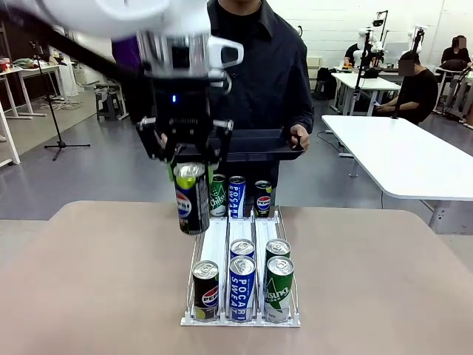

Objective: Retrieve and hand over the desired beverage to the person.
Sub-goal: Pick up a can of the same type that the person held from the Automatic Can Dispenser, then place the picked can on the Handle tray extended by the person.

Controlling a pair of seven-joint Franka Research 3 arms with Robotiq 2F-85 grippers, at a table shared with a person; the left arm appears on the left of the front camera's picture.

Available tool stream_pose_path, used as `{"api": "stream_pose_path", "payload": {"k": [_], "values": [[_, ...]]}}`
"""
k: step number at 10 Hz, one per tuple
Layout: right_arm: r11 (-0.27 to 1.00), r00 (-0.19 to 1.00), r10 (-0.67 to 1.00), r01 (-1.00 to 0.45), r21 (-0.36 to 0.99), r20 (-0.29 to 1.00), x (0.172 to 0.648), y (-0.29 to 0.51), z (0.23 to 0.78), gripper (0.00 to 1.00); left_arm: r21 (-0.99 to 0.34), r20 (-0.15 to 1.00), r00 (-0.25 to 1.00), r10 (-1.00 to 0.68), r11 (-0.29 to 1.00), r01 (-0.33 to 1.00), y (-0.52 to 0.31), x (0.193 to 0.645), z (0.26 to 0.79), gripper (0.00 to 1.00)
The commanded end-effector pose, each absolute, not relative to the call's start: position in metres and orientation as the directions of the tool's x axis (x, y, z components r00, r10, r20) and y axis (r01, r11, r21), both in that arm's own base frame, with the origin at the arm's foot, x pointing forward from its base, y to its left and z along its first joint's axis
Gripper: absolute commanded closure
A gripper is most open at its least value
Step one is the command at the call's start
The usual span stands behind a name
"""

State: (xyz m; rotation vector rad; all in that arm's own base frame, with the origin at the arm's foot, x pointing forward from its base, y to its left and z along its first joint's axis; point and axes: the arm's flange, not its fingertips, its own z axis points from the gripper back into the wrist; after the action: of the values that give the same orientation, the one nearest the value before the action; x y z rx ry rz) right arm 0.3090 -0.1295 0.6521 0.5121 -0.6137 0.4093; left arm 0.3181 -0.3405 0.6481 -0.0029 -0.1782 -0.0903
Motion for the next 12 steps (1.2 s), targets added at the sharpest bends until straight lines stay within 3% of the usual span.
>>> {"api": "stream_pose_path", "payload": {"k": [1, 6, 7, 12], "values": [[0.776, 0.733, 0.209, -0.527, 0.346, 0.647, 0.311, -0.129, 0.652, 0.0, 0.05, 0.191, 0.978, -0.088, 0.996, 0.079, -0.37, 0.34, 0.672, 1.0], [0.776, 0.733, 0.209, -0.527, 0.346, 0.647, 0.311, -0.129, 0.652, 0.0, 0.028, 0.189, 0.982, -0.021, 0.999, 0.016, -0.394, 0.369, 0.69, 1.0], [0.776, 0.733, 0.209, -0.527, 0.346, 0.647, 0.311, -0.129, 0.652, 0.0, 0.006, 0.184, 0.98, -0.069, 0.998, 0.07, -0.386, 0.365, 0.675, 1.0], [0.776, 0.733, 0.209, -0.527, 0.346, 0.647, 0.311, -0.129, 0.652, 0.0, 0.006, 0.184, 0.98, -0.069, 0.998, 0.07, -0.386, 0.365, 0.675, 1.0]]}}
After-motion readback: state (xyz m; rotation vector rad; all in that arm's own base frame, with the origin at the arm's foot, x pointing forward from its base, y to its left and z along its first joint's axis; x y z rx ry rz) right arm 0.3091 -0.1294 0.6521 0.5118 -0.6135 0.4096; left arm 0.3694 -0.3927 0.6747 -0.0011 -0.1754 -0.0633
